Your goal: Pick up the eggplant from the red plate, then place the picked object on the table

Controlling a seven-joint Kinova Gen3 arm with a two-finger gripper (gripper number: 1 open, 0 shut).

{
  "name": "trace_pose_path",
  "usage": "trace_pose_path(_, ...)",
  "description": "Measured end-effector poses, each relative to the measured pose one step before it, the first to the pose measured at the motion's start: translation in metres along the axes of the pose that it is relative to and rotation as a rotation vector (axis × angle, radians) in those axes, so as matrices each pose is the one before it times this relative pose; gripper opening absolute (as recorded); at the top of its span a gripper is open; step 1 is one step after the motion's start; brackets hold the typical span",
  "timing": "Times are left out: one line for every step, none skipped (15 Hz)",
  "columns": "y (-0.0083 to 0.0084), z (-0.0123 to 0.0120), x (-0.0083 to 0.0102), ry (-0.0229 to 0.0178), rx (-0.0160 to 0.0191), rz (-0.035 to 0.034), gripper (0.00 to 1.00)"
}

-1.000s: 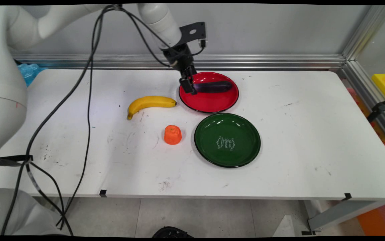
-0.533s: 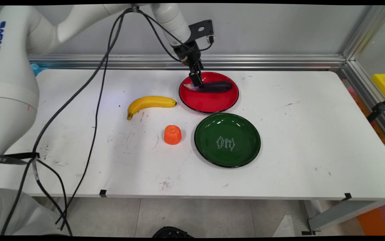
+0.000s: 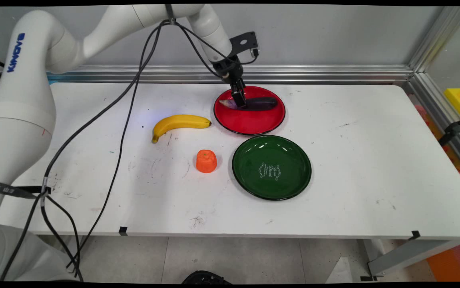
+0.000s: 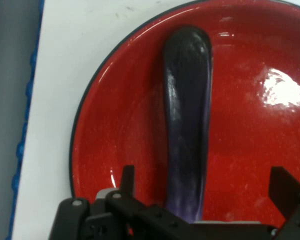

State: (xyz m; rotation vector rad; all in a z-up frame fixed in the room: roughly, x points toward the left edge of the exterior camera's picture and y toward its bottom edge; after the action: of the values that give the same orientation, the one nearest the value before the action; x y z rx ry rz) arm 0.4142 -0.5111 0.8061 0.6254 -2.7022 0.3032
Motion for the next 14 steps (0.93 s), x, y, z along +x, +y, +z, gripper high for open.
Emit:
trace_pose_path(-0.00072, 0.00421, -0.00071, 0.00147, -0.00222, -0.00480, 1.00)
trace_pose_path(-0.00057, 0.00453, -0.00070, 0.00227, -0.00284, -0.00482, 1.00)
trace_pose_path(-0.00039, 0.00463, -0.00049, 0.00209, -0.00263, -0.00309, 1.00)
trace_pose_path(-0.00029, 0.00354, -0.00047, 0.00172, -0.00186, -0.00208, 1.00)
trace_pose_path(-0.00016, 0.00277, -0.00059, 0.00102, -0.00170, -0.00148, 1.00)
trace_pose_path(-0.00014, 0.00322, -0.00039, 0.00145, -0.00187, -0.00106, 1.00)
trace_pose_path(-0.00014, 0.00295, -0.00019, 0.00174, -0.00183, -0.00089, 1.00)
trace_pose_path(-0.00011, 0.00313, -0.00025, 0.00205, -0.00201, -0.00065, 0.00)
trace_pose_path(-0.00011, 0.00266, -0.00018, 0.00221, -0.00186, -0.00073, 0.00)
trace_pose_path(-0.00009, 0.00222, -0.00027, 0.00206, -0.00173, -0.00088, 0.00)
trace_pose_path(-0.00010, 0.00152, 0.00020, 0.00133, -0.00132, 0.00020, 0.00)
trace_pose_path(-0.00018, 0.00120, 0.00031, 0.00118, -0.00083, 0.00031, 0.00)
trace_pose_path(-0.00031, 0.00035, 0.00047, 0.00110, 0.00025, 0.00027, 0.00)
trace_pose_path(-0.00017, -0.00023, 0.00079, 0.00073, 0.00057, 0.00093, 0.00)
